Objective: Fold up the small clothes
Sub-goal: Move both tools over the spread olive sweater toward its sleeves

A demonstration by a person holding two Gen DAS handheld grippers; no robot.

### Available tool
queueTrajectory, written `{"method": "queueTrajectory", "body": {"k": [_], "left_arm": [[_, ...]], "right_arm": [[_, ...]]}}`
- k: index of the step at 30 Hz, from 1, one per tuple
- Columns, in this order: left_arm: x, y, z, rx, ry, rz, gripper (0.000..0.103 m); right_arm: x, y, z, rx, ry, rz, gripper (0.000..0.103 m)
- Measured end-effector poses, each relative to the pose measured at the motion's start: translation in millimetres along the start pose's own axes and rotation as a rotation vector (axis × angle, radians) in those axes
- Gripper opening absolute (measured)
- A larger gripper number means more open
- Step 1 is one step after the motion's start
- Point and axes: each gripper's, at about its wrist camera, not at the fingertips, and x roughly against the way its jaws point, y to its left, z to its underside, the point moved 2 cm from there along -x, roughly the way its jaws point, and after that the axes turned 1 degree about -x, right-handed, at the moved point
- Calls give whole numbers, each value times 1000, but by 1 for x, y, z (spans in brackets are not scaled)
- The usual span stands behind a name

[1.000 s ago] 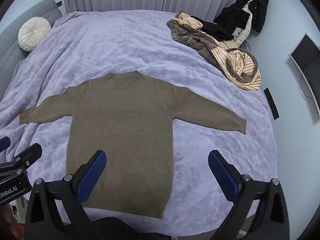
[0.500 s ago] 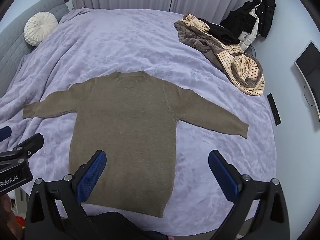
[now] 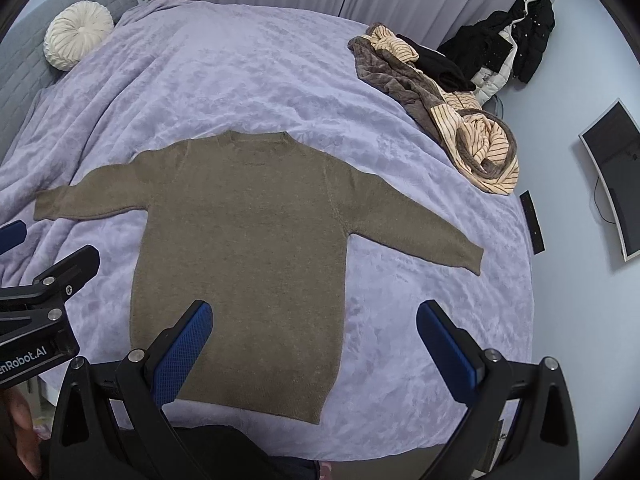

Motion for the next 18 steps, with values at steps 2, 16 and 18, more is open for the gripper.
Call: {"method": "queueTrajectory", "body": {"k": [2, 16, 18], "left_arm": [[-4, 4, 0, -11, 16, -6, 103], [-14, 9, -6, -62, 55, 35, 103], [-15, 5, -7, -62, 60, 29, 103]], "right_arm": [[1, 3, 2, -26, 14, 3, 102], [-1, 15, 12, -106, 70, 39, 102], [-3, 10, 11, -118, 69, 34, 102]]}}
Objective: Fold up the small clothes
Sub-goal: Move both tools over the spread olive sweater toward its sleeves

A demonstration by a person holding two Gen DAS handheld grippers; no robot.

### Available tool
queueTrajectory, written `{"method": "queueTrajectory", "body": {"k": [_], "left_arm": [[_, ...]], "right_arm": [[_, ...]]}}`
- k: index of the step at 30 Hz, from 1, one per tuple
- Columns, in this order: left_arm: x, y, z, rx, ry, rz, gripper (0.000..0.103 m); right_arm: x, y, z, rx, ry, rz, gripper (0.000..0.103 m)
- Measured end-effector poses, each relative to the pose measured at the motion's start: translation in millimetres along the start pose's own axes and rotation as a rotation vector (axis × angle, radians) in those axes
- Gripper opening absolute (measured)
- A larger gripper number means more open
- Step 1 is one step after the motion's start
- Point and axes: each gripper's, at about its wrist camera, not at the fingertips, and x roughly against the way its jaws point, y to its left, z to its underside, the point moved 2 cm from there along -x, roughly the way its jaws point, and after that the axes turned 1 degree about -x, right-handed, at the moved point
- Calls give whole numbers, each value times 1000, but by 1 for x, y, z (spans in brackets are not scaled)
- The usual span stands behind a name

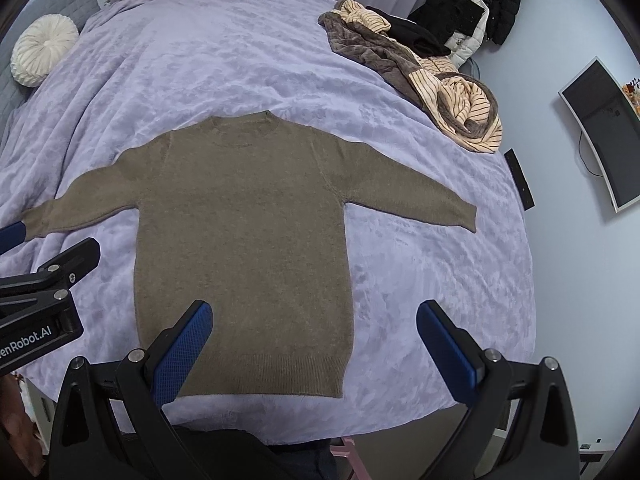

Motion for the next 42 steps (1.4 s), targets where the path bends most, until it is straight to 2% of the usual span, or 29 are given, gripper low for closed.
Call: {"method": "queueTrajectory", "body": {"k": [8, 15, 24, 36, 42], "left_arm": [[3, -15, -10, 38, -16, -87, 103], [3, -37, -22, 88, 11, -150, 103], [-8, -69, -33, 112, 68, -198, 103], [-12, -97, -50, 115, 69, -258, 103], [-26, -114, -65, 114, 60, -279, 103]], "right_arm": [[-12, -19, -20, 7, -22, -75, 102], [-31, -42, -35, 18, -26, -154, 102], [-58, -70, -46, 19, -11, -209, 102], [-70, -95, -64, 28, -51, -234, 102], [-91, -115, -78, 28, -72, -198, 102]]}}
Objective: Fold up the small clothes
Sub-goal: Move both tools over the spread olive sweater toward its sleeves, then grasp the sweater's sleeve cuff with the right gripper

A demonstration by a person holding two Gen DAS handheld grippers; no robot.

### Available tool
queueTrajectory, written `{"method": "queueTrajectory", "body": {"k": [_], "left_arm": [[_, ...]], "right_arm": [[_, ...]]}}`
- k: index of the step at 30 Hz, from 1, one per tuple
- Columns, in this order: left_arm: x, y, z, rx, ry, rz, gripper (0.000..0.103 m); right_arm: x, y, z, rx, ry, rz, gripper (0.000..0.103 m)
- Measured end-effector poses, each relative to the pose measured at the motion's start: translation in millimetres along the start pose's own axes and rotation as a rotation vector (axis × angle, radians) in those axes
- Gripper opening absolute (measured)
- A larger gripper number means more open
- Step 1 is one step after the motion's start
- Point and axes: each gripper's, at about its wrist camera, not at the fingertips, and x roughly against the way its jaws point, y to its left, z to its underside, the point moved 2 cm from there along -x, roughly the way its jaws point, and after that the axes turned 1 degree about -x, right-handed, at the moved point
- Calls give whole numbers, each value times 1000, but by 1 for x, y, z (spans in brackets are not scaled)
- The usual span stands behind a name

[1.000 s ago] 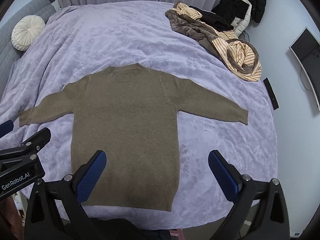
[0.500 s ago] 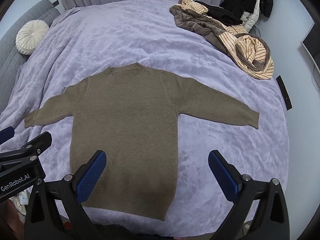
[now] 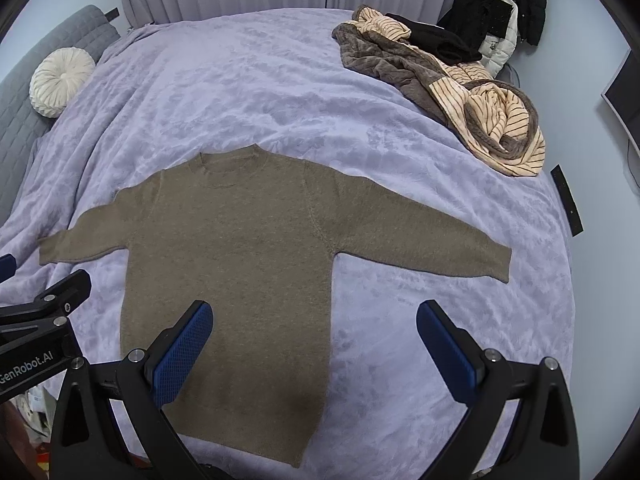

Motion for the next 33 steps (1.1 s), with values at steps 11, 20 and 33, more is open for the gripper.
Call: {"method": "queueTrajectory", "body": {"k": [11, 20, 33], "left_arm": [[-30, -70, -20, -56, 14, 11, 103], [-54, -134, -37, -106, 31, 23, 103], [-83, -198, -56, -184, 65, 5, 103]], "right_arm": [[-47, -78, -8, -99, 28, 6, 102], [-83, -133, -11, -131, 45, 83, 102], [-137, -195, -14, -190, 104, 118, 102]]}}
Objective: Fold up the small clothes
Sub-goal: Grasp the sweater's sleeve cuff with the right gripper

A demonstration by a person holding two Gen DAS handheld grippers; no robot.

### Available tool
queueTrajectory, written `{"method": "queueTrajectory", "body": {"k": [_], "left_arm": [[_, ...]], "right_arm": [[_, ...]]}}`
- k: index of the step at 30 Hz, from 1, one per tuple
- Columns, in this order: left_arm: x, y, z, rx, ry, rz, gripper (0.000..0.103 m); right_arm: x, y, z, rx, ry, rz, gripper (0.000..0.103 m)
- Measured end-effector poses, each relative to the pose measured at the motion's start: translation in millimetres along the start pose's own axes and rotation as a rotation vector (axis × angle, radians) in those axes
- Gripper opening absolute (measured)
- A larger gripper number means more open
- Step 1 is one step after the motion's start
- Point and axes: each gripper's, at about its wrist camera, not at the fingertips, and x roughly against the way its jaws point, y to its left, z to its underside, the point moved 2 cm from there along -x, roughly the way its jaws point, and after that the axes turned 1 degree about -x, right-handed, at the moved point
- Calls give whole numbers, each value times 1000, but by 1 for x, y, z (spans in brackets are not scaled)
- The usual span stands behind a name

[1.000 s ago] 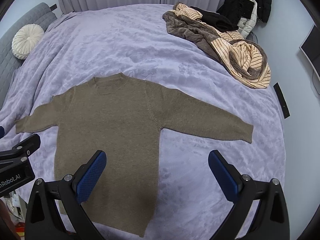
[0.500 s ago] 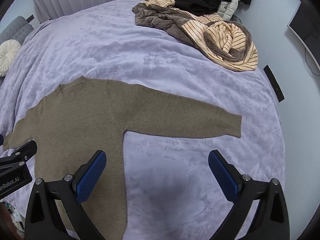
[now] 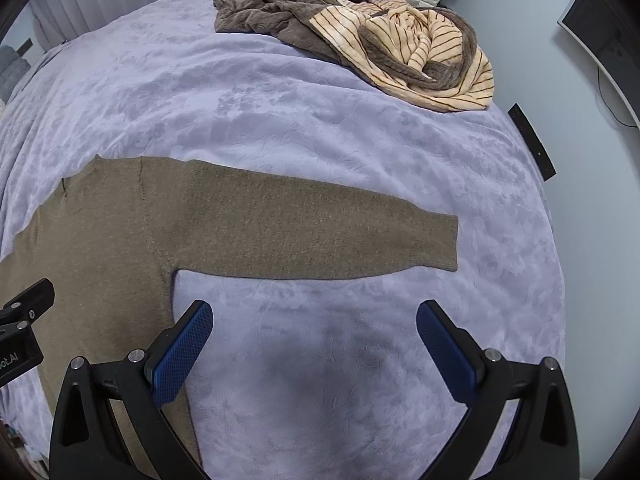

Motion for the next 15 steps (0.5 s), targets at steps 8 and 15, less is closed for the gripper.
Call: {"method": "queueTrajectory", "body": {"k": [8, 15], "left_arm": [[-25, -29, -19, -41, 28, -4, 103], [-46, -55, -23, -90, 67, 15, 103]], "right_arm": [[-60, -37, -12, -71, 57, 22, 102], [-119, -85, -13, -176, 101, 44, 102]]}}
